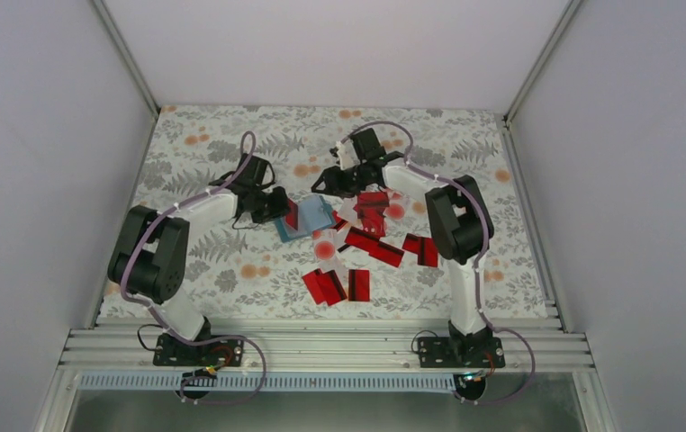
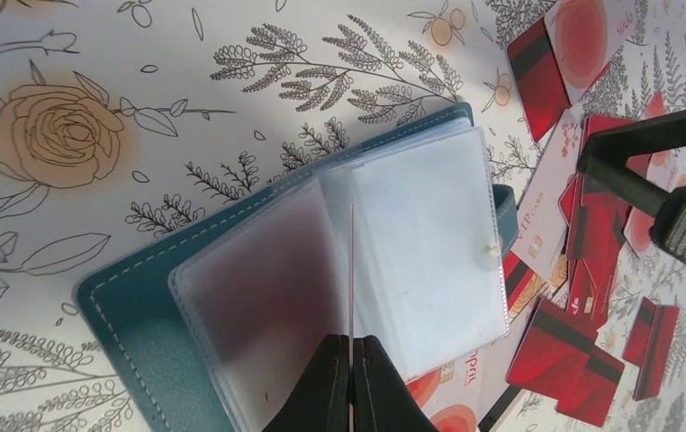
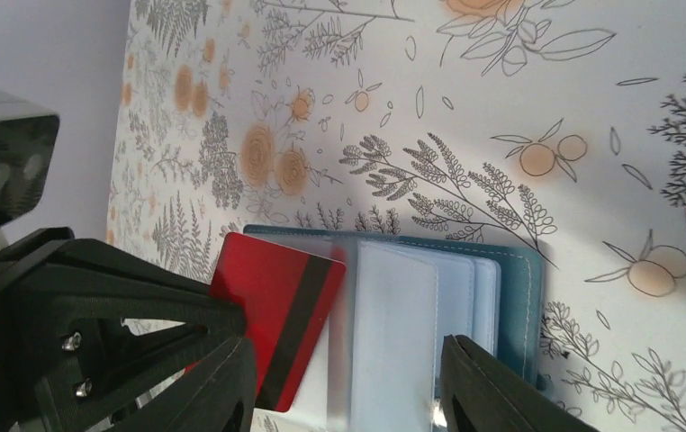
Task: Put the credit cards into the card holder
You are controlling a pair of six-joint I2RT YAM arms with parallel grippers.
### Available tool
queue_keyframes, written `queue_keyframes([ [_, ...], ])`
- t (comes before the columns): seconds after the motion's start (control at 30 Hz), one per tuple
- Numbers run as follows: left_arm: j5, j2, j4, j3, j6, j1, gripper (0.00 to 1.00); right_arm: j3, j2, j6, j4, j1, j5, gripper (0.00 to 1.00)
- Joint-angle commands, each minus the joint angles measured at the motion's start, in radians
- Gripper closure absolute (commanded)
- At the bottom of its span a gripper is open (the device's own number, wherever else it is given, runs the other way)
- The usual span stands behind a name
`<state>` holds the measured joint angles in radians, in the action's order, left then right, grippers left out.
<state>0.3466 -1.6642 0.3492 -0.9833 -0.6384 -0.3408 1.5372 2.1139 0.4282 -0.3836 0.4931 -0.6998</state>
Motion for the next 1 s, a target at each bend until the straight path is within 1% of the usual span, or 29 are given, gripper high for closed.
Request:
queue_keyframes([
  [0.0, 0.113, -0.039, -0.040, -0.010, 0.032, 0.027, 0.98, 0.039, 0.062, -0.053, 0.018, 0.011, -0.065, 0.48],
  [0.17, 0.154, -0.095, -0.026, -0.025, 0.048, 0.043, 0.98, 0.054, 0.114, -0.078, -0.027, 0.011, -0.017, 0.49],
  [0.27, 0.176, -0.121, -0.029, -0.032, 0.053, 0.052, 0.98, 0.035, 0.134, -0.083, -0.050, 0.012, 0.002, 0.51],
  [0.33, 0.188, -0.126, -0.031, -0.036, 0.057, 0.056, 0.98, -0.001, 0.128, -0.078, -0.059, 0.012, 0.018, 0.52],
  [0.5, 0.216, -0.133, -0.032, -0.036, 0.071, 0.063, 0.98, -0.157, 0.061, -0.044, -0.034, 0.014, 0.022, 0.53],
  [0.63, 0.280, -0.146, -0.051, -0.021, 0.097, 0.063, 0.98, -0.250, 0.026, -0.003, 0.006, 0.015, 0.021, 0.54],
  [0.97, 0.327, -0.153, -0.051, 0.011, 0.149, 0.065, 0.98, -0.261, 0.040, 0.006, 0.004, 0.015, 0.032, 0.56],
])
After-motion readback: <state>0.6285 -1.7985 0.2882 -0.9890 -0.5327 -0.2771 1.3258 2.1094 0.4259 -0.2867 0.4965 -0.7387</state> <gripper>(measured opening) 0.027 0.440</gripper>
